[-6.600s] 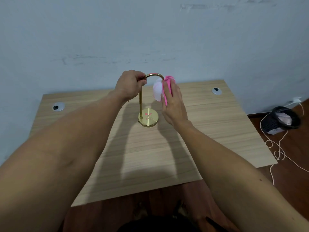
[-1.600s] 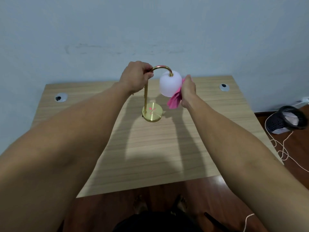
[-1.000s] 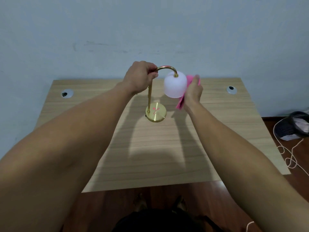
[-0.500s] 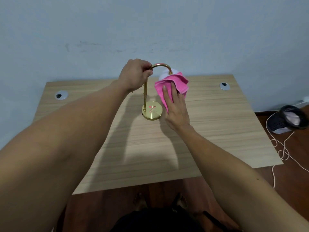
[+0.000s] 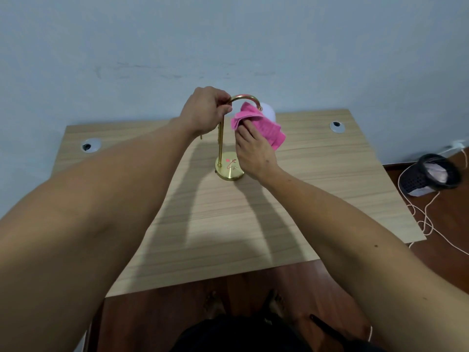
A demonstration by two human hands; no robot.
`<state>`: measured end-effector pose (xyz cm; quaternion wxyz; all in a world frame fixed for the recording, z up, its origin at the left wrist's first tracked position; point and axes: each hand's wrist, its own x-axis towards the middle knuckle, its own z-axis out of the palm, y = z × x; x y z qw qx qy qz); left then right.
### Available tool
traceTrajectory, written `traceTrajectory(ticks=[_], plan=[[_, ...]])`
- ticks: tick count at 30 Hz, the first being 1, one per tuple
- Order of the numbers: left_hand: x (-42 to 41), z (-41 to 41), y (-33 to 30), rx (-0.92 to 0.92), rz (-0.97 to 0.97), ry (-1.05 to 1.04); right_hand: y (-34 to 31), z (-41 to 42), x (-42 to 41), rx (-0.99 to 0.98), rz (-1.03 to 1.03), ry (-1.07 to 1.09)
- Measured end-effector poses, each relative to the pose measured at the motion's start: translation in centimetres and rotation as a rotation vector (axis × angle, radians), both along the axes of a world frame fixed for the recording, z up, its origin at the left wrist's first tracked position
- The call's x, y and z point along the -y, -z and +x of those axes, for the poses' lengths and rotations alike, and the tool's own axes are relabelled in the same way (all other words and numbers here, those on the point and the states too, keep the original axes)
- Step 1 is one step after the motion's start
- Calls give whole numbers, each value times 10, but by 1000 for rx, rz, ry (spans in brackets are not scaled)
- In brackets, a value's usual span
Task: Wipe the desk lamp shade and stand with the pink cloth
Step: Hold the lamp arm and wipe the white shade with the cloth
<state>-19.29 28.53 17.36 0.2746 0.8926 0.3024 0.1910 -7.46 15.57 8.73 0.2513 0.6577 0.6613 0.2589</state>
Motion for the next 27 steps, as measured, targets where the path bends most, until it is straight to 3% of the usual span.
traceTrajectory(ticks=[3, 8, 12, 14, 16, 18, 21, 27], plan=[[0, 1, 0, -1, -1, 2, 8, 3, 13, -66, -52, -23], [0, 1, 0, 1, -34, -15, 23, 22, 41, -376, -109, -61], [1, 1, 1, 5, -52, -34, 28, 46, 78, -791, -95, 227], [2, 1, 0, 8, -60, -46, 26, 56, 84, -1127, 118, 602], [3, 2, 0, 8, -59, -50, 18, 72, 75, -1559, 548, 1026], [5, 3, 0, 6, -54, -51, 5, 84, 63, -1886, 884, 1160], [5, 2, -1, -1, -41, -55, -35, 78, 43, -2081, 1088, 961], [5, 2, 0, -2, -47, -66, -53, 36, 0, -2025, 800, 314]])
